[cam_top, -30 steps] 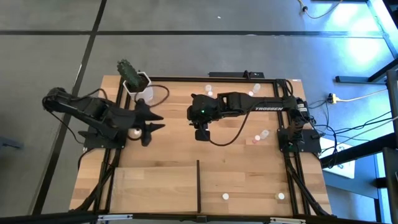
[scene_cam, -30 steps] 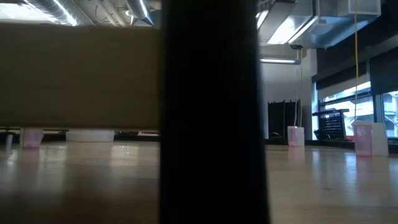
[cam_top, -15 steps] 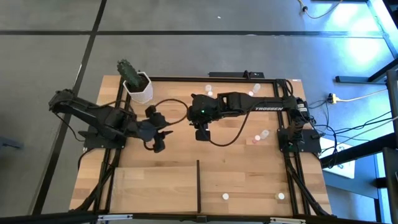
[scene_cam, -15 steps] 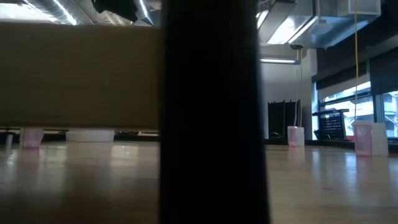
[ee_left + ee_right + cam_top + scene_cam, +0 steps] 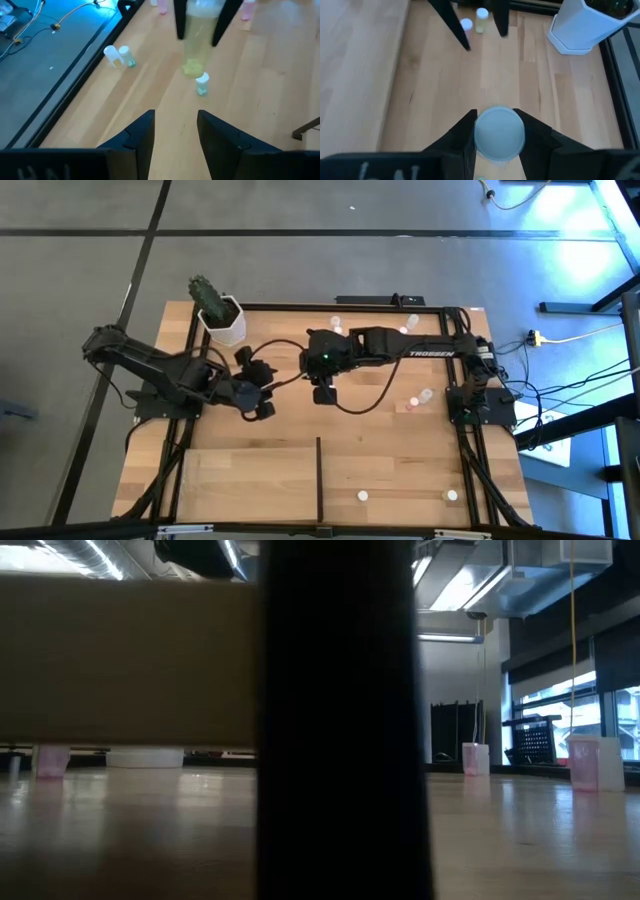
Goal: Pick and place medicine bottles onto shelf by color
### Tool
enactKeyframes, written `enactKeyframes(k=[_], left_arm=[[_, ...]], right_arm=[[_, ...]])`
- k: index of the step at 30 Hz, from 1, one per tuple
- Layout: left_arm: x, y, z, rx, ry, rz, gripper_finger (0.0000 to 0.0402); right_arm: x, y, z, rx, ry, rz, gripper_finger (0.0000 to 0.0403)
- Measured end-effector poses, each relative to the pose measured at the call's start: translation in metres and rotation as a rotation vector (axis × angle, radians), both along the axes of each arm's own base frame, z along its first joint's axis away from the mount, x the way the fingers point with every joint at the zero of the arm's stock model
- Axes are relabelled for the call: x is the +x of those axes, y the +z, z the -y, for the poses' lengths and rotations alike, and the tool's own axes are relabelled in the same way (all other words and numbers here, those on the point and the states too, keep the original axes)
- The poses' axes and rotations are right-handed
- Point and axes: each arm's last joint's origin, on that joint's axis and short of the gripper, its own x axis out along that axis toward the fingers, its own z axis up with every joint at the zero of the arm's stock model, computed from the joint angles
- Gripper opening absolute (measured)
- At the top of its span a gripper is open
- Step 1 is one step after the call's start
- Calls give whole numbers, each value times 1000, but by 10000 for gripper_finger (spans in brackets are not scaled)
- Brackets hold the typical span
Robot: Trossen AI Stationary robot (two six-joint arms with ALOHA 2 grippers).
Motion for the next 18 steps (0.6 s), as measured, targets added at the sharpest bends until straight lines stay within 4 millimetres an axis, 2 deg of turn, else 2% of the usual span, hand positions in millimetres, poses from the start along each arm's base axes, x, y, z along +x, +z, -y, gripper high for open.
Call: enactKeyframes(k=[4,12,18], left_arm=[[-4,3,-1,-8,-5,13,141],[-17,14,1,-36,-33,65,141],[-33,27,0,-82,-39,141,141]], right_arm=[[8,-14,12,34,-1,-29,116],[29,-54,35,68,1,-107,116],[46,-96,42,66,3,-184,116]])
